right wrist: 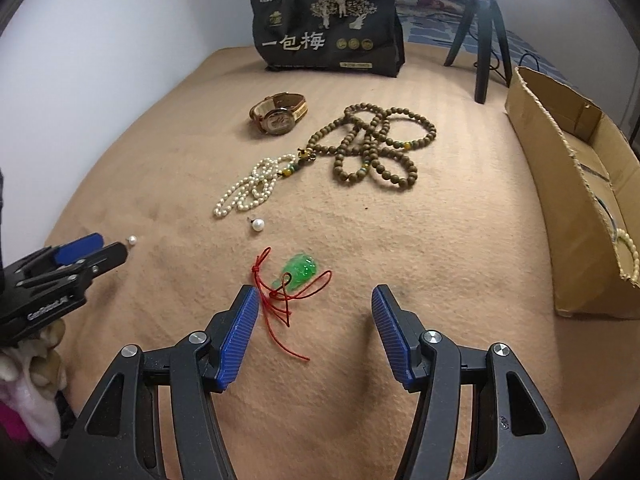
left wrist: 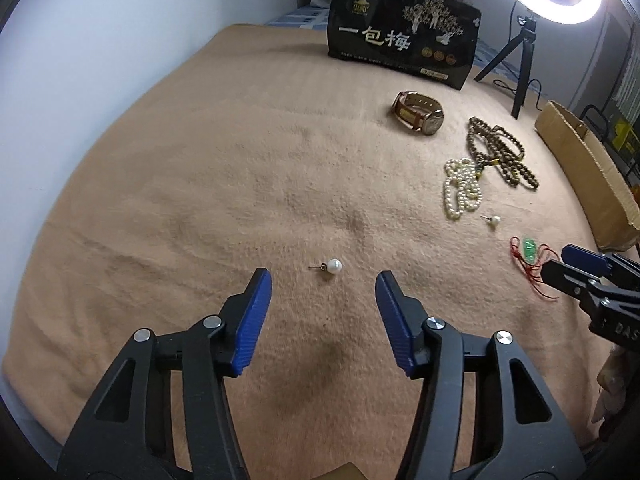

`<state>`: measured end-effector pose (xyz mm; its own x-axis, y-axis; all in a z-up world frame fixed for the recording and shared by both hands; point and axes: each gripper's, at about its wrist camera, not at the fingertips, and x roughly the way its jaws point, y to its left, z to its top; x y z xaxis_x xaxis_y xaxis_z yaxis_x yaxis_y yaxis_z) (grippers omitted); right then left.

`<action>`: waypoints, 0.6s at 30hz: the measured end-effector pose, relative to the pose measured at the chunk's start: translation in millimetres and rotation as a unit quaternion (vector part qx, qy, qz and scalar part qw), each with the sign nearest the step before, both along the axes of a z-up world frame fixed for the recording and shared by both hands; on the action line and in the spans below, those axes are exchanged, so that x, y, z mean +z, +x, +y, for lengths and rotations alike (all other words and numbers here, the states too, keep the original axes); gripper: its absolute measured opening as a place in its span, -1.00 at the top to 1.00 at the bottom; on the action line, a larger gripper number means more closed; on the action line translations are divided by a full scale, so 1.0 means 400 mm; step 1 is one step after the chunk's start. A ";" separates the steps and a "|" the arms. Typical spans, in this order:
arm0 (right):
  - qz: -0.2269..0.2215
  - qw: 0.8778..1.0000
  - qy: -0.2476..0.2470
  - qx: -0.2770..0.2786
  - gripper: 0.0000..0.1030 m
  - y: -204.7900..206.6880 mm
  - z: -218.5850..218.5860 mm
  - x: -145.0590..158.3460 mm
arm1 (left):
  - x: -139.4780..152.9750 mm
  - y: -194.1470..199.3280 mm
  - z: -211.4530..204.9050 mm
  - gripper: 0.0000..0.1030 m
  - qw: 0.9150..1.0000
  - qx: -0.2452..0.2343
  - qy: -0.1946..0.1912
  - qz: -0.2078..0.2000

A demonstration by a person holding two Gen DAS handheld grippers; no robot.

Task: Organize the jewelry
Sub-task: 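Move the left tool to a pearl earring while the right nears the jade pendant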

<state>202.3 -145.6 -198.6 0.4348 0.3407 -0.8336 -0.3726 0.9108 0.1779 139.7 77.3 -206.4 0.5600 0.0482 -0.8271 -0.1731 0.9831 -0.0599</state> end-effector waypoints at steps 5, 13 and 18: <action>-0.001 1.000 0.002 0.004 -0.13 0.006 0.008 -0.009 | -0.022 0.016 0.018 0.02 1.000 0.012 -0.003 0.005; -0.007 1.000 -0.015 0.022 -0.13 0.012 0.044 -0.036 | -0.034 0.028 0.009 0.26 1.000 0.001 0.017 0.007; -0.016 0.999 -0.033 0.031 0.11 0.009 0.056 -0.039 | -0.035 0.030 0.004 0.56 1.000 -0.001 0.021 0.006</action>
